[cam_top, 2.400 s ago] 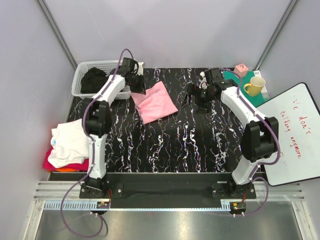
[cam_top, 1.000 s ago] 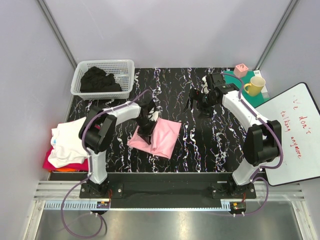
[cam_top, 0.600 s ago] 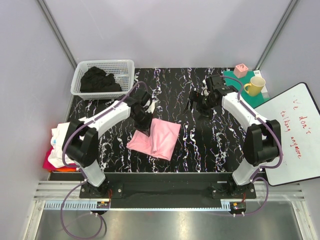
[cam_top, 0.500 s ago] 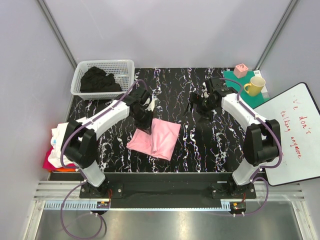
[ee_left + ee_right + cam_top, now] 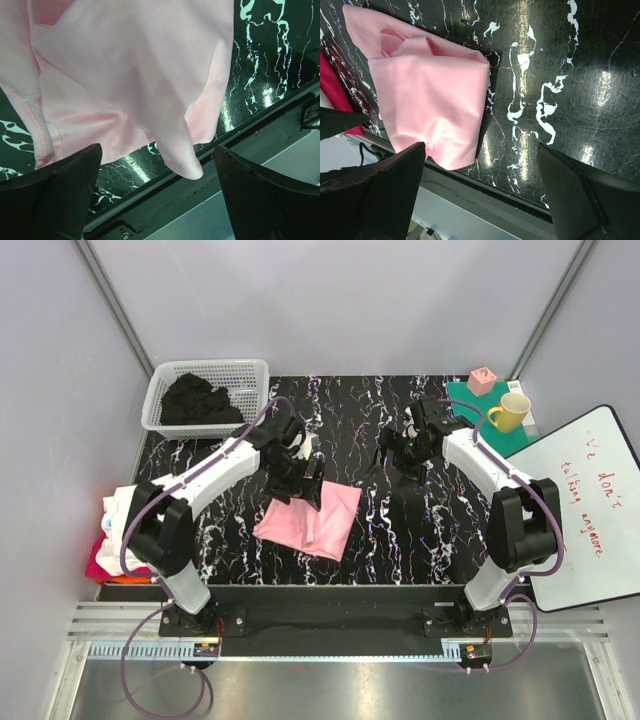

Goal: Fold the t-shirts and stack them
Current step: Fold the long partially folded tshirt into a neat square

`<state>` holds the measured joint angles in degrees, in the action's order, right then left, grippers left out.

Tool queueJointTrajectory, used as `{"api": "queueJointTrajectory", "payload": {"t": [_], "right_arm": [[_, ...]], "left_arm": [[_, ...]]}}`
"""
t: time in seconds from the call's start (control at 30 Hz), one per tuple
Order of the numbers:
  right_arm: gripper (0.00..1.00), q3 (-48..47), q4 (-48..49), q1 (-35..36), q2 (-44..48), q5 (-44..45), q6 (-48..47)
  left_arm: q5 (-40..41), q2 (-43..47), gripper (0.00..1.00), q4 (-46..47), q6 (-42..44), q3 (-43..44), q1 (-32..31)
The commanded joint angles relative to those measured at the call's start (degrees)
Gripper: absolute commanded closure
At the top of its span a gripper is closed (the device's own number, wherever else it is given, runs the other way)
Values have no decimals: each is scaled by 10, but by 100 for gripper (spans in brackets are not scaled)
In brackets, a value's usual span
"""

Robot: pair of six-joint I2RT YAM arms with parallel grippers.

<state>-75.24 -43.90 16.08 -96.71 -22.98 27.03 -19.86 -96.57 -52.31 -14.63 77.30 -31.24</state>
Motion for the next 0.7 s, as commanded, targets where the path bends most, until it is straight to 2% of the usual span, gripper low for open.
{"api": "queueJointTrajectory", "payload": {"t": [0.0,0.17,0.3,0.4,0.43,0.53,0.67], "right_arm": [[0,2,14,2,15,5,-2],[0,4,14,1,16,3,-6],[0,4,14,1,19,2,-11],[0,4,14,1,20,2,-13],[0,4,14,1,20,1,-14],[0,8,14,1,20,-3,-14],[0,16,15,1,14,-12,-13]], "left_arm": [[-32,-26,1,1,0,37,-20],[-30,-71,8,3,0,67,-42],[-18,-92,20,4,1,81,-45],[-10,-102,39,-2,6,84,-45],[-9,-104,57,-4,7,83,-45],[-2,-99,100,-9,7,81,-45],[6,-64,100,-11,3,85,-45]]}}
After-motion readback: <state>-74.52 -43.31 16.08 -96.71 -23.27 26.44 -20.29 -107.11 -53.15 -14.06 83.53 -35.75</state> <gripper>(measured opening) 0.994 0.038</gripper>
